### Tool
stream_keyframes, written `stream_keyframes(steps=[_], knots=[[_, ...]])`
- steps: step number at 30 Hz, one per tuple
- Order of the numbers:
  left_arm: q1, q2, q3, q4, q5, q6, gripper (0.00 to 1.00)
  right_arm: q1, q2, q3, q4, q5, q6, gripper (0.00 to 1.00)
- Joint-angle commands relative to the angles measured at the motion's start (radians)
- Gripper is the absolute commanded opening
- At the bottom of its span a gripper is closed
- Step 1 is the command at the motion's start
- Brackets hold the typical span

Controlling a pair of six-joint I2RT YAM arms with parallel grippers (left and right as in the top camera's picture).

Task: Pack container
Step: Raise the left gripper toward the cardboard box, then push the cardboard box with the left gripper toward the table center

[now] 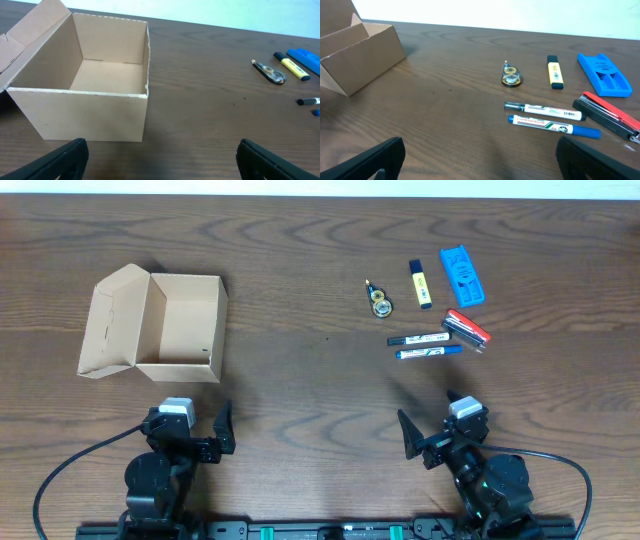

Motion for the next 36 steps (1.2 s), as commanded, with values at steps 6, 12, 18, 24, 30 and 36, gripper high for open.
stream_keyframes(steps=[6, 12, 18, 24, 30, 36], knots=[[0.006, -0.008, -0.022, -0.002, -0.003, 0.007, 0.95, 0.011, 0.003, -0.009, 0.002, -0.004, 0.009, 0.99], [0.006, -0.008, -0.022, -0.002, 0.003, 0.005, 0.95, 0.011, 0.003, -0.009, 0.002, -0.004, 0.009, 0.99], [0.006, -0.007, -0.021, 0.096, 0.164, -0.071, 0.95, 0.011, 0.003, -0.009, 0.002, -0.004, 0.009, 0.99], [0.006, 0.077, 0.083, 0.130, 0.149, -0.074, 0.95, 0.011, 0.003, -0.009, 0.002, -0.004, 0.009, 0.99], [0.006, 0.393, 0.314, 0.069, 0.082, 0.021, 0.95, 0.011, 0.003, -0.009, 0.002, -0.004, 0.009, 0.99], [0.006, 0.787, 0.607, -0.050, -0.032, 0.085, 0.95, 0.011, 0.003, -0.009, 0.002, -0.004, 0.009, 0.99]])
